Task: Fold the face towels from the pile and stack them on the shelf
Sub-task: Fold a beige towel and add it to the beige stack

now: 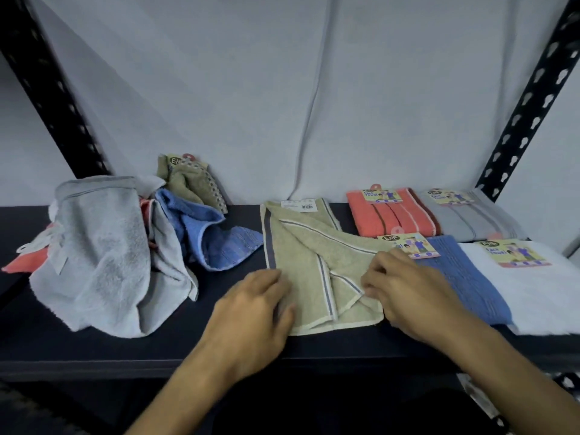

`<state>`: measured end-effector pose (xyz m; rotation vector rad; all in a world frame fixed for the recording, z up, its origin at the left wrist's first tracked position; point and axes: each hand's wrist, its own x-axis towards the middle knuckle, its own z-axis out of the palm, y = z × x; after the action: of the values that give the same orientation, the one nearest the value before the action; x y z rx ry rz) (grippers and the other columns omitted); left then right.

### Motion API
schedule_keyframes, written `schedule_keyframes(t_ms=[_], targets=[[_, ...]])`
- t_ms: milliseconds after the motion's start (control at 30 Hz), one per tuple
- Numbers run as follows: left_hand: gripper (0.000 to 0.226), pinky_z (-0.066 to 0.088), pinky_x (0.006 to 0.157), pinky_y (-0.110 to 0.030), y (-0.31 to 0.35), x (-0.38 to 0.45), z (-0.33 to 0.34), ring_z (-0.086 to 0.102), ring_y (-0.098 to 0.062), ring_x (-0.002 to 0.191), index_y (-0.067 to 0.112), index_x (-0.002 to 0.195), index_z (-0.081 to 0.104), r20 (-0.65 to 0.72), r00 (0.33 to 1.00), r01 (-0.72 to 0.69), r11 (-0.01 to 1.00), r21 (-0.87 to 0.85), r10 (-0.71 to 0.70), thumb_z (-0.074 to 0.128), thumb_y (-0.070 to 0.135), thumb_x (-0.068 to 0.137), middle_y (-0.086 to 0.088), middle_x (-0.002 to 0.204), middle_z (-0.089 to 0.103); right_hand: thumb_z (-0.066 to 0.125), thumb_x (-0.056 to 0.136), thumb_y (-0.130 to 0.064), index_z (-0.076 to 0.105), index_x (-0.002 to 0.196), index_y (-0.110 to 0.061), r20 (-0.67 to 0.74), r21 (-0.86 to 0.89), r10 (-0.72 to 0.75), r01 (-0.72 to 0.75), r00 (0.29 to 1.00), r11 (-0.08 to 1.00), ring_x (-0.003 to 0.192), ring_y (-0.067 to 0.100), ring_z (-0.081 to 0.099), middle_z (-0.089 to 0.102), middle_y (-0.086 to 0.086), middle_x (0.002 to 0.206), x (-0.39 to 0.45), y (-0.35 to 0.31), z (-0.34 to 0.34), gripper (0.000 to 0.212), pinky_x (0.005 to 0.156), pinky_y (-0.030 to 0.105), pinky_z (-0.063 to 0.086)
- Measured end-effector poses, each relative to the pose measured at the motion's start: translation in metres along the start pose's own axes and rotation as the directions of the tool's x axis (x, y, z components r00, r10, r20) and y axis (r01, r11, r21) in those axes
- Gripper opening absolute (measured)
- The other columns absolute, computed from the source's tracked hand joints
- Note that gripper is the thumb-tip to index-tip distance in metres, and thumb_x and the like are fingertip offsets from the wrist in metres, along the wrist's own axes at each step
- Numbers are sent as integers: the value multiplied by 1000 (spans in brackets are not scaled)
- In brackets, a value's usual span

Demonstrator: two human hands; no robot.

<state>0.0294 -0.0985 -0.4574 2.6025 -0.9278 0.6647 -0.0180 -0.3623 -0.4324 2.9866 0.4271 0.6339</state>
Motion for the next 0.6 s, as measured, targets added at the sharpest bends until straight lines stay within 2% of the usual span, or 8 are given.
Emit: schedule_keyframes(t_ms=[100, 233, 400, 500, 533, 600], targets=[[43, 49, 100, -41, -1, -13, 14, 58, -16, 124, 26, 122, 67, 89, 996, 6, 1000, 23, -8, 39, 43, 93, 4, 132, 62, 89, 51, -13, 70, 74, -22, 87, -86, -215, 222, 973, 971, 73, 16, 56, 57, -6, 78, 8, 7, -5, 31, 42, 26, 37], [46, 52, 96, -50, 3, -19, 20, 55, -15, 129, 25, 125, 67, 142, 990, 2, 993, 122, -19, 34, 40, 96, 4, 136, 62, 83, 36, -4, 64, 67, -13, 108, -202, -345, 360, 932, 911, 67, 22, 54, 55, 3, 73, 18, 12, -7, 37, 47, 28, 30], [48, 56, 90, -50, 11, -20, 16, 56, -15, 128, 23, 126, 68, 179, 982, 31, 983, 180, -64, 33, 38, 97, 5, 135, 62, 71, 52, 2, 58, 74, -13, -19, -207, -452, 439, 892, 874, 64, 21, 53, 55, 3, 73, 13, 23, -6, 30, 52, 32, 46], [48, 56, 89, -49, 12, -20, 14, 56, -15, 128, 22, 127, 67, 213, 974, 35, 981, 189, -75, 33, 38, 97, 5, 135, 62, 50, 76, -3, 51, 76, -16, -39, -267, -492, 465, 870, 844, 64, 20, 48, 52, 2, 70, 9, 38, -10, 13, 56, 33, 44], [48, 57, 88, -48, 12, -20, 13, 56, -15, 127, 22, 127, 66, 226, 971, 34, 981, 192, -77, 33, 38, 97, 5, 135, 62, 42, 79, -5, 50, 77, -17, -31, -276, -504, 477, 863, 834, 65, 19, 46, 52, 1, 71, 7, 43, -12, 14, 57, 33, 44], [48, 57, 87, -47, 13, -19, 10, 57, -15, 126, 22, 127, 67, 251, 964, 35, 980, 196, -85, 33, 38, 97, 5, 134, 63, 37, 81, -6, 50, 78, -17, -10, -284, -527, 503, 850, 816, 66, 19, 45, 51, 1, 73, 3, 50, -14, 17, 59, 33, 45]])
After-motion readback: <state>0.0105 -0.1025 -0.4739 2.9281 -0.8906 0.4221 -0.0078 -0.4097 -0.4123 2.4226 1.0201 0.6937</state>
